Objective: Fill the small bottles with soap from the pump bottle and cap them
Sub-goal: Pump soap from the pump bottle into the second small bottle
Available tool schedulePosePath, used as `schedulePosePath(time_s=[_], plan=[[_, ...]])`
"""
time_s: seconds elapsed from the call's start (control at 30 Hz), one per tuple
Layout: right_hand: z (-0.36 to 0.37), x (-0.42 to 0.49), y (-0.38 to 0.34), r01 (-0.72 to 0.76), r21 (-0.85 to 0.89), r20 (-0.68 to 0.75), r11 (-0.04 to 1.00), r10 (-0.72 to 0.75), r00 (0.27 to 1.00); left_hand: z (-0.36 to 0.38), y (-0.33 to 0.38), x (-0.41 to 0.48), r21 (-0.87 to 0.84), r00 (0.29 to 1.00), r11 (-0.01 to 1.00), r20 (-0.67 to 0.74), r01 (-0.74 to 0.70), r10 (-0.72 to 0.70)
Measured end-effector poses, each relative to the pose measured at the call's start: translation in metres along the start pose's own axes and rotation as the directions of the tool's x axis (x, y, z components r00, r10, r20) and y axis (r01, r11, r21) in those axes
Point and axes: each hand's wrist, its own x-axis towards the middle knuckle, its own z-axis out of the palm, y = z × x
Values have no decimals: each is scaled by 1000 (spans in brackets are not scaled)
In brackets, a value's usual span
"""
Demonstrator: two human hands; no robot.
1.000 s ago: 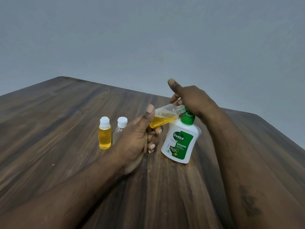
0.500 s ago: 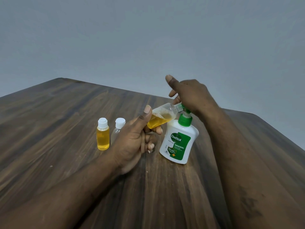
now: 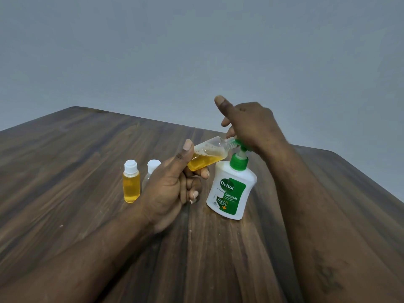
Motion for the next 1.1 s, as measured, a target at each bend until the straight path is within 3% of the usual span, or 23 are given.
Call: schedulePosePath(time_s=[0.07,0.27,0.4,0.47,0.6,0.67,0.87,1.0,1.1], plan=[[1,-1,-1,6,22,-6,1000,-5,1000,0,1,0,5,1000,1000,-8,3,-3],[12,-2,6,-105,-56,218,993,115,969,0,-2,0,23,999,1000,-28,18,-18],[12,-5,7,-97,-47,243,994,105,964,0,-2,-1,14,999,999,-38,29,-28],[11,-4,5,-65,-49,201,997,73,977,0,-1,-2,12,999,999,-35,31,-31],[5,2,2,15,-46,-61,999,-18,998,2,1,-1,12,1000,1000,-12,17,-17],[3,2,1,28,-18,-102,999,-30,994,2,2,-1,12,1000,1000,-9,17,-16],[10,-1,4,-30,-84,183,996,45,982,0,-1,-1,25,999,999,-26,27,-27],[16,2,12,-100,-69,224,993,113,968,0,-2,0,20,999,999,-38,35,-34],[13,0,9,-59,-82,216,995,75,974,0,-2,-1,17,999,999,-36,34,-33]])
